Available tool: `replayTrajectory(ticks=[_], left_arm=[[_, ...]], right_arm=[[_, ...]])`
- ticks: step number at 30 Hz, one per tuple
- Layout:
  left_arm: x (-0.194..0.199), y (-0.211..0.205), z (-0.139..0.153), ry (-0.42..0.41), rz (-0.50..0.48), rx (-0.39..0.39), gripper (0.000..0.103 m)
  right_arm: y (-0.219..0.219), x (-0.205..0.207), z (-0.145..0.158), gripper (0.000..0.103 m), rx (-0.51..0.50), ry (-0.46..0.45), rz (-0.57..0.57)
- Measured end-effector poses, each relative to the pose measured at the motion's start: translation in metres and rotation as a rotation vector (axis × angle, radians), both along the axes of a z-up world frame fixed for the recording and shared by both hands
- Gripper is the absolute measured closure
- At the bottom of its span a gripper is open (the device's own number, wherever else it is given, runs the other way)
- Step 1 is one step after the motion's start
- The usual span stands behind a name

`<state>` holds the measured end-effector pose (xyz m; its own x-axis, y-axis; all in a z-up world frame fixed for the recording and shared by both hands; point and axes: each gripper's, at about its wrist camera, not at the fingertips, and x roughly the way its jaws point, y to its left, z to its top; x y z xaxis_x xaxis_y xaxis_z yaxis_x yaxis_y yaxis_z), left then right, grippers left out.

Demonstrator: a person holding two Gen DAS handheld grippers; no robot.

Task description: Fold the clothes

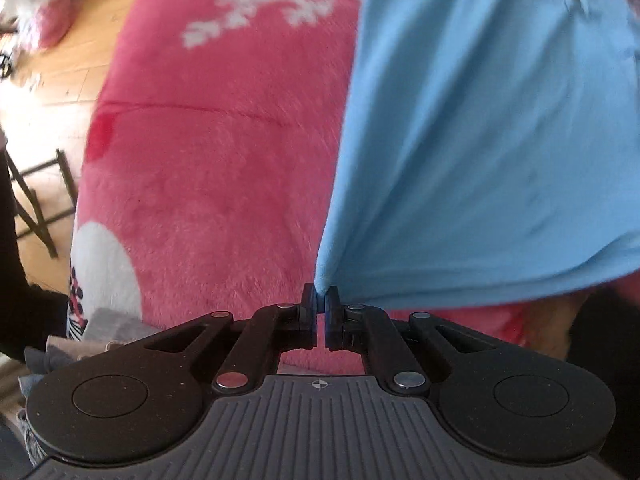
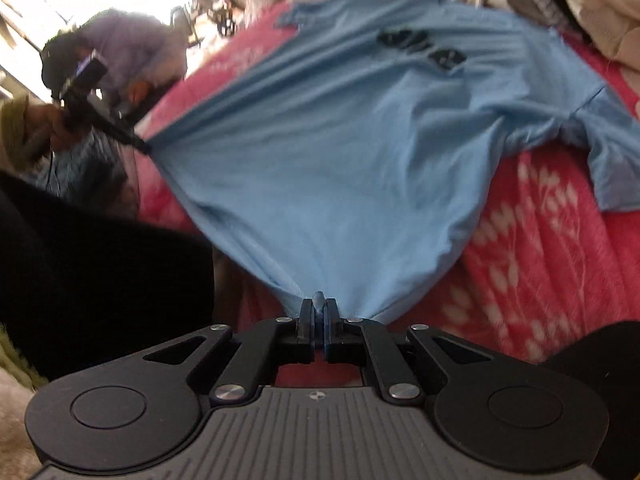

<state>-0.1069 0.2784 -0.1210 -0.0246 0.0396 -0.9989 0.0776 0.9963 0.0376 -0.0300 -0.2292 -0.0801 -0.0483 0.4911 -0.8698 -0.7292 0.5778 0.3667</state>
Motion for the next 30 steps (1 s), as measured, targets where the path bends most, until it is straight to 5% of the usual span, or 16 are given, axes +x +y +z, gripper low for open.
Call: replayTrajectory(ticks=[10,14,16,20,25,30], left_arm=[[-0.002,-0.033,-0.037,0.08,-0.228,0.152,0.102],[-0.005,-0.039,-0.05,0.119,-0.271,0.192,0.1],[-0.008,-0.038,-0.05,0.136,-0.274,0.193,0.099],[-0.013,-0.029,-0.037,0.139,-0.24,0.197,0.079],[-0.019,-0.013,0.0,0.064,-0.171,0.185,0.077],[-0.015,-0.011,0.018,-0.019,-0.105,0.184,0.077]], right_arm=[[0.028,-0.038,-0.032,0.098,-0.204,-0.103,0.202],[0.032,-0.042,-0.043,0.091,-0.245,-0.047,0.222],[0.028,-0.042,-0.042,0.081,-0.245,-0.008,0.215],[0.02,-0.039,-0.032,0.075,-0.216,0.066,0.2],[0.013,-0.037,-0.015,0.066,-0.191,0.159,0.231],[0.01,-0.037,-0.01,0.066,-0.206,0.122,0.226]])
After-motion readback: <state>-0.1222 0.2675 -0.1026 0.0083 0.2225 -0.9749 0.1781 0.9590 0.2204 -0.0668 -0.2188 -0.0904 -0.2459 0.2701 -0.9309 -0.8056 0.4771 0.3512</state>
